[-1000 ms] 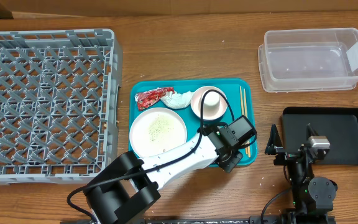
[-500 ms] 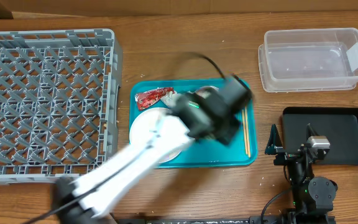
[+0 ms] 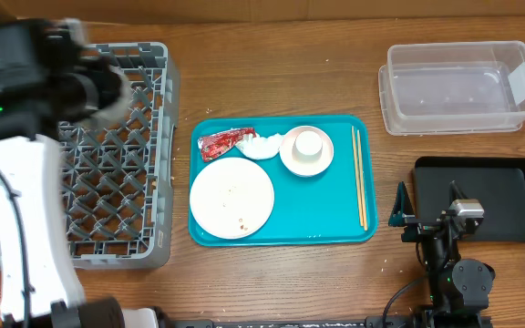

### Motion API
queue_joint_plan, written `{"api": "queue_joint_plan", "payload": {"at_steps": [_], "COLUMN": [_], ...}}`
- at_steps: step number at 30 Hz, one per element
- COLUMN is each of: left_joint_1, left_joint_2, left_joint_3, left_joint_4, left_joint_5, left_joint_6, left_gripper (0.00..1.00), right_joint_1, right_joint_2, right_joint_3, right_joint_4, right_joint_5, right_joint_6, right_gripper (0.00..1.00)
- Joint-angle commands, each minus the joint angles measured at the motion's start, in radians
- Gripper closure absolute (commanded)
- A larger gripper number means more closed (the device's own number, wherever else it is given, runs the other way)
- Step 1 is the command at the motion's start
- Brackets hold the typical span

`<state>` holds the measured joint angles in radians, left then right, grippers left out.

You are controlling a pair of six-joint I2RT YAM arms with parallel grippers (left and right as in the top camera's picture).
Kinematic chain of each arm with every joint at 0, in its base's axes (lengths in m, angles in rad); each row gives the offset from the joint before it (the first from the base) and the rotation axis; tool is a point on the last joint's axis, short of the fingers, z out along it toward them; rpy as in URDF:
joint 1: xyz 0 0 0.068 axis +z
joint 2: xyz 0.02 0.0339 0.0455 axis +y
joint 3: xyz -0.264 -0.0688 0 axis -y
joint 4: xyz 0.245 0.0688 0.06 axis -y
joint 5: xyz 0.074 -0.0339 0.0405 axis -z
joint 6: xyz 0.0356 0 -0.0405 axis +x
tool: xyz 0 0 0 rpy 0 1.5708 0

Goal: Sort waste into correct bins and load items into the dishwasher
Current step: 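Carry the white bowl left and place it in the dish rack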

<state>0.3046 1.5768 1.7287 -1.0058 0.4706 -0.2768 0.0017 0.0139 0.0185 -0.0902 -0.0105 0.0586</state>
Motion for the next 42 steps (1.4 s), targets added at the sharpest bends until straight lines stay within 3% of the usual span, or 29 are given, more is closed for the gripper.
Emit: {"api": "queue_joint_plan", "payload": {"at_steps": [1,3,10,21,29,34,40,42], "left_joint_1": [0.166,0.254,0.444,0.541,0.539,0.555,0.625,0.662], "left_joint_2": [0.083,0.147,0.375,0.629,0.660,0.660,0.660,0.660], "left_joint_3": [0.008,0.008,0.008,0.008,0.008,0.008,0.008,0.008], "left_joint_4": [0.051,0.077,0.080,0.063,0.098,0.110,0.173,0.174], "left_joint_5": [0.565,0.739,1.112,1.110,1.110,1.109,1.038,1.038], "left_joint_6": [0.154,0.210,0.343,0.322,0.320,0.255,0.069,0.058], "left_gripper": [0.96,0.96,0.96,0.96,0.96,0.95,0.67,0.51], "right_joint_1": [0.003,0.003,0.003,0.003,0.003,0.003,0.003,0.003], "right_joint_2": [-0.009,-0.009,-0.009,-0.009,-0.009,-0.009,-0.009,-0.009], "right_joint_3": [-0.011,-0.011,-0.011,-0.011,-0.011,-0.011,-0.011,-0.011], "right_joint_4": [0.007,0.007,0.007,0.007,0.007,0.007,0.007,0.007], "right_joint_5": [0.008,0.008,0.008,0.008,0.008,0.008,0.008,0.008], "right_joint_6": [-0.003,-0.003,-0.003,-0.003,-0.003,-0.003,-0.003,-0.003], "right_gripper": [0.00,0.00,0.00,0.00,0.00,0.00,0.00,0.00]}}
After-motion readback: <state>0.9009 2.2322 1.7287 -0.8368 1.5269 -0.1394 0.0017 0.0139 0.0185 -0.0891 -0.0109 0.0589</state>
